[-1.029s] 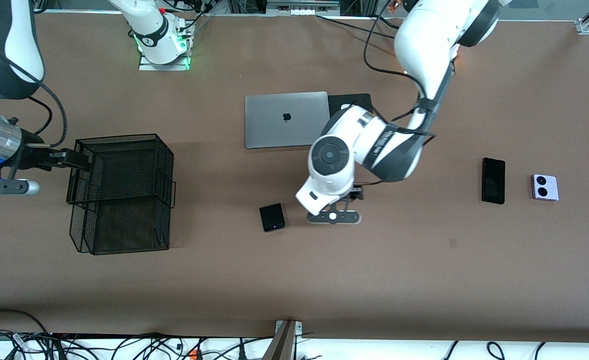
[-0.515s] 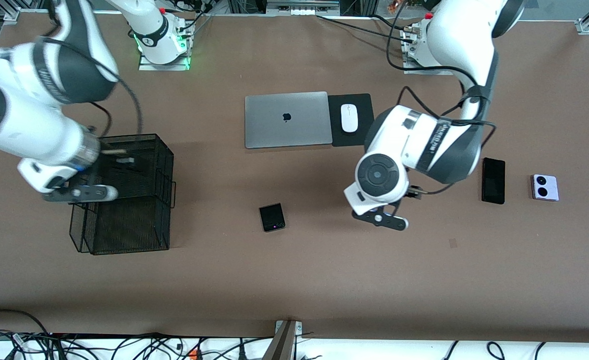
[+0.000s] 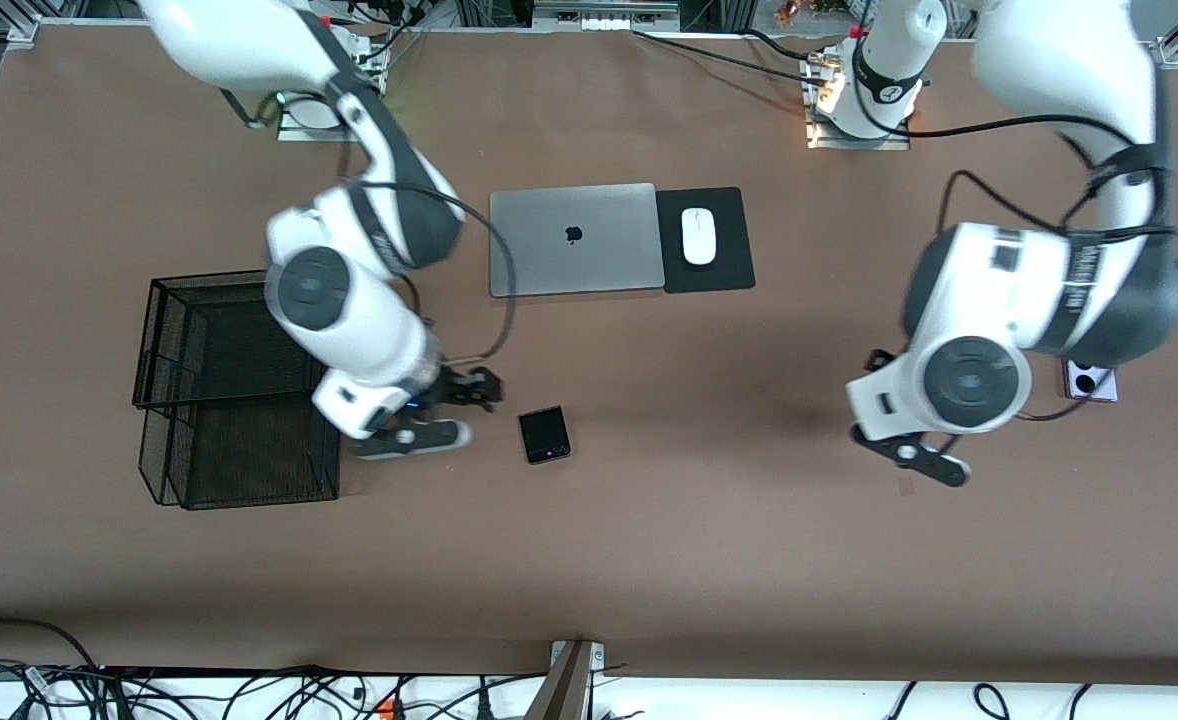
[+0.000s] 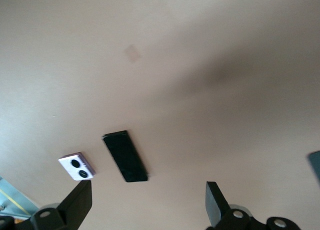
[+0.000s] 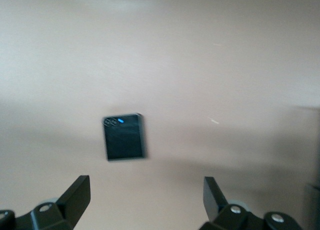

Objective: Place phones with both arms
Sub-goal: 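Reach the right gripper to the flip phone while the left gripper returns, then grasp the flip phone with the right gripper while the left grasps the slab phone, then lower the flip phone into the mesh basket and open the right gripper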

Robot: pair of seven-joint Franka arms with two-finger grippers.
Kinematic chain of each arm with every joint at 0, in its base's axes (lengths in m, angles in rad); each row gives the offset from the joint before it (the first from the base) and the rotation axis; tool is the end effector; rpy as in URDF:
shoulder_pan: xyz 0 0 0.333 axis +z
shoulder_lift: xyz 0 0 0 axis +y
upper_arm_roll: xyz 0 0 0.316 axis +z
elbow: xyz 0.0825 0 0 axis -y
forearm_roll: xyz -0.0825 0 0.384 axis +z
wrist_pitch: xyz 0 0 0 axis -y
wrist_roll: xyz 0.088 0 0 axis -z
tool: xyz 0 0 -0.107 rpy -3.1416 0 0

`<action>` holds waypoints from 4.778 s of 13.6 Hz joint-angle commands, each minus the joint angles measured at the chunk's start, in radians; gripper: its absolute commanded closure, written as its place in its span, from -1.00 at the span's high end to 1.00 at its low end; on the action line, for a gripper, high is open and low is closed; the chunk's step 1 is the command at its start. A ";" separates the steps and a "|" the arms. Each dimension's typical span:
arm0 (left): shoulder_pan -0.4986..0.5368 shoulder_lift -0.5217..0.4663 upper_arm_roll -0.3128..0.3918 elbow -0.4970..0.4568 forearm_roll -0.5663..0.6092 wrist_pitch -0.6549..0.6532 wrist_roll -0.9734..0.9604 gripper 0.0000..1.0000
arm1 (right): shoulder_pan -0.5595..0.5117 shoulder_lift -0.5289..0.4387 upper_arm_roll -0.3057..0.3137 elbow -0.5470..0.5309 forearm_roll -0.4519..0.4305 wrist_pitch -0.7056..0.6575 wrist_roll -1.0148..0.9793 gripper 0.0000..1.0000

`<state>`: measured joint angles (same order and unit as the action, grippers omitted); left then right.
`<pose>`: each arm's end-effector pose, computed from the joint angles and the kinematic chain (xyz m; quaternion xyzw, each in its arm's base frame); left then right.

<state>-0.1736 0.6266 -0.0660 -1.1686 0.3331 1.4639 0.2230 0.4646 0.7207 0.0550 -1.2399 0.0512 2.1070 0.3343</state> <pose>0.6860 -0.1165 0.4112 -0.9483 0.2302 0.1616 0.1470 0.6638 0.3696 0.3541 -0.9938 -0.0727 -0.0502 0.0673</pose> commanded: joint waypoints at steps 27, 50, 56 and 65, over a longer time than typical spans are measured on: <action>0.543 -0.272 -0.026 -0.983 -0.135 1.055 0.187 1.00 | 0.115 0.348 -0.021 0.145 -0.125 0.232 0.009 1.00; 0.560 -0.163 -0.032 -1.092 -0.135 1.343 0.009 1.00 | -0.202 -0.076 -0.116 0.120 -0.097 -0.441 -0.108 -1.00; 0.572 -0.166 -0.032 -1.103 -0.131 1.343 0.010 1.00 | -0.211 -0.398 -0.265 -0.419 -0.106 -0.340 -0.199 -1.00; 0.589 -0.162 -0.031 -1.149 -0.120 1.400 0.022 1.00 | -0.213 -0.475 -0.382 -0.730 -0.086 -0.055 -0.350 -1.00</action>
<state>0.3999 0.4675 -0.0920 -2.2915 0.2149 2.8521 0.2340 0.2412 0.2654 -0.3212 -1.9349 -0.0546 2.0093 0.0062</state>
